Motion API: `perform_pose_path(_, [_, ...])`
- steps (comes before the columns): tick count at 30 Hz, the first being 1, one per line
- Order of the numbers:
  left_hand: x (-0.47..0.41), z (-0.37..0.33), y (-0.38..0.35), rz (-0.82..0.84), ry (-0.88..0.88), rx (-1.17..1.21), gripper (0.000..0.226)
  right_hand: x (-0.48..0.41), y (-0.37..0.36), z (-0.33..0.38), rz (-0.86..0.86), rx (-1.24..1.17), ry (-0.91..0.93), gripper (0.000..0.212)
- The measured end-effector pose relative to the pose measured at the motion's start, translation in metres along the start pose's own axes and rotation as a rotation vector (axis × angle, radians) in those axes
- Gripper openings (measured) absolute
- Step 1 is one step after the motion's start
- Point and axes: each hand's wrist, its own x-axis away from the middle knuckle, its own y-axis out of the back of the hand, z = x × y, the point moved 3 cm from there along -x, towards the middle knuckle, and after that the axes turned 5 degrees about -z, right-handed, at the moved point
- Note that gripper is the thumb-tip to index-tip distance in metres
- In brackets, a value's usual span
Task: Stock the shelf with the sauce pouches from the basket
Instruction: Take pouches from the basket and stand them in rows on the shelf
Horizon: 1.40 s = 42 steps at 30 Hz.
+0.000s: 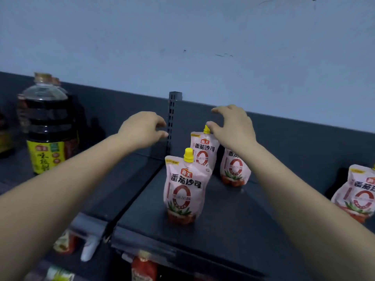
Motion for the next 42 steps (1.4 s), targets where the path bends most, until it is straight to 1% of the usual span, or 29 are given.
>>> perform_pose_path(4, [0.044,0.019,0.029,0.002,0.104,-0.137,0.038,0.008,0.013,0.051,0.063,-0.102,0.143,0.043])
perform_pose_path(8, [0.093,0.045,0.064,0.052,0.195,-0.312,0.035,0.025,0.013,0.109,0.136,-0.226,0.258,0.046])
perform_pose_path(12, [0.146,0.077,0.097,0.113,0.288,-0.477,0.036,0.055,-0.004,0.167,0.228,-0.287,0.394,0.045])
perform_pose_path(14, [0.175,0.095,0.111,0.145,0.341,-0.557,0.032,0.072,-0.017,0.197,0.281,-0.293,0.446,0.044])
perform_pose_path(18, [0.237,0.138,0.136,0.194,0.468,-0.635,0.026,0.105,-0.049,0.254,0.372,-0.295,0.537,0.039])
perform_pose_path(21, [0.283,0.176,0.149,0.245,0.567,-0.667,0.031,0.130,-0.077,0.298,0.465,-0.317,0.589,0.045])
perform_pose_path(28, [0.399,0.263,0.155,0.400,0.720,-0.690,0.032,0.207,-0.151,0.399,0.655,-0.349,0.701,0.045])
perform_pose_path(33, [0.465,0.307,0.134,0.493,0.830,-0.664,0.032,0.258,-0.204,0.444,0.787,-0.355,0.723,0.038])
perform_pose_path(37, [0.516,0.340,0.106,0.555,0.930,-0.590,0.029,0.300,-0.247,0.467,0.920,-0.327,0.725,0.027])
perform_pose_path(42, [0.564,0.369,0.067,0.636,1.049,-0.507,0.028,0.336,-0.296,0.483,1.060,-0.299,0.723,0.025])
